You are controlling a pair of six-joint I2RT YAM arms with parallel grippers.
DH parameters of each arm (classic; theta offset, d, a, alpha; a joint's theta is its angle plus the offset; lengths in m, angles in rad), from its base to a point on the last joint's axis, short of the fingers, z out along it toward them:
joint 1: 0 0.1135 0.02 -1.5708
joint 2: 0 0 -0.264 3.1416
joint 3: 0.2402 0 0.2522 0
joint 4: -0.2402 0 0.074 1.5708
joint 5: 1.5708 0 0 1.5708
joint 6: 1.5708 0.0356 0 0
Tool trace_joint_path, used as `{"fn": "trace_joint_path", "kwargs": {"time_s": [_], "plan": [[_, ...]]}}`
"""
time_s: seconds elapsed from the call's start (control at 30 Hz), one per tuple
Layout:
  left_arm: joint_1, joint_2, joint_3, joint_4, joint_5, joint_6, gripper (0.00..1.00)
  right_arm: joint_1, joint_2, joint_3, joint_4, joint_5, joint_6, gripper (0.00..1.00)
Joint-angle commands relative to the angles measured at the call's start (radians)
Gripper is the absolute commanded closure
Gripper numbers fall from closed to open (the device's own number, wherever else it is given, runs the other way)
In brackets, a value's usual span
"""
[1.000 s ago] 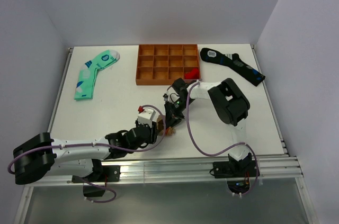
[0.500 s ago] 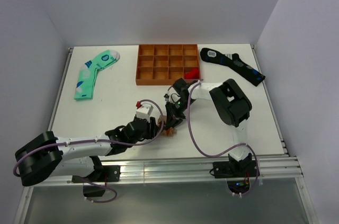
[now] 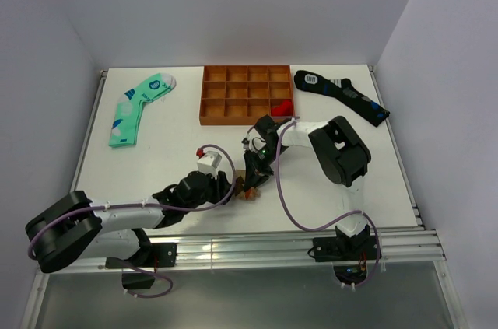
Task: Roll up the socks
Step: Roll the sock at the center of the board.
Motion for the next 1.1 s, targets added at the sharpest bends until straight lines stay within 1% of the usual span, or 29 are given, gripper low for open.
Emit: {"fn": "trace_joint_path", "kwargs": {"time_s": [0.0, 0.27, 0.53, 0.57, 0.6, 0.73, 0.83, 0.87, 1.0, 1.07], "plan": [[0.021, 0.027, 0.007, 0.061, 0.063, -0.012, 0.50, -0.007, 0.060, -0.063, 0.007, 0.372, -0.099, 0.92], [0.056, 0.127, 0.038, 0.094, 0.095, -0.008, 0.51, -0.004, 0.057, -0.064, 0.007, 0.373, -0.102, 0.92], [0.081, 0.162, 0.044, 0.156, 0.135, -0.014, 0.50, 0.002, 0.044, -0.081, 0.018, 0.378, -0.099, 0.92], [0.088, 0.156, 0.041, 0.162, 0.150, -0.014, 0.47, 0.002, 0.043, -0.084, 0.018, 0.381, -0.096, 0.92], [0.088, 0.141, 0.035, 0.168, 0.149, -0.018, 0.47, 0.002, 0.043, -0.086, 0.018, 0.384, -0.095, 0.92], [0.088, 0.002, -0.035, 0.174, 0.144, -0.035, 0.47, 0.002, 0.044, -0.086, 0.016, 0.396, -0.093, 0.92], [0.090, -0.034, -0.040, 0.151, 0.159, -0.028, 0.47, 0.002, 0.047, -0.086, 0.013, 0.398, -0.091, 0.93], [0.090, -0.039, -0.032, 0.115, 0.155, -0.019, 0.46, 0.002, 0.047, -0.087, 0.016, 0.396, -0.091, 0.92], [0.090, 0.000, -0.003, 0.113, 0.175, 0.017, 0.46, 0.002, 0.052, -0.080, 0.007, 0.398, -0.091, 0.93], [0.090, 0.046, 0.010, 0.124, 0.204, 0.018, 0.46, 0.002, 0.054, -0.078, 0.007, 0.398, -0.091, 0.93]]}}
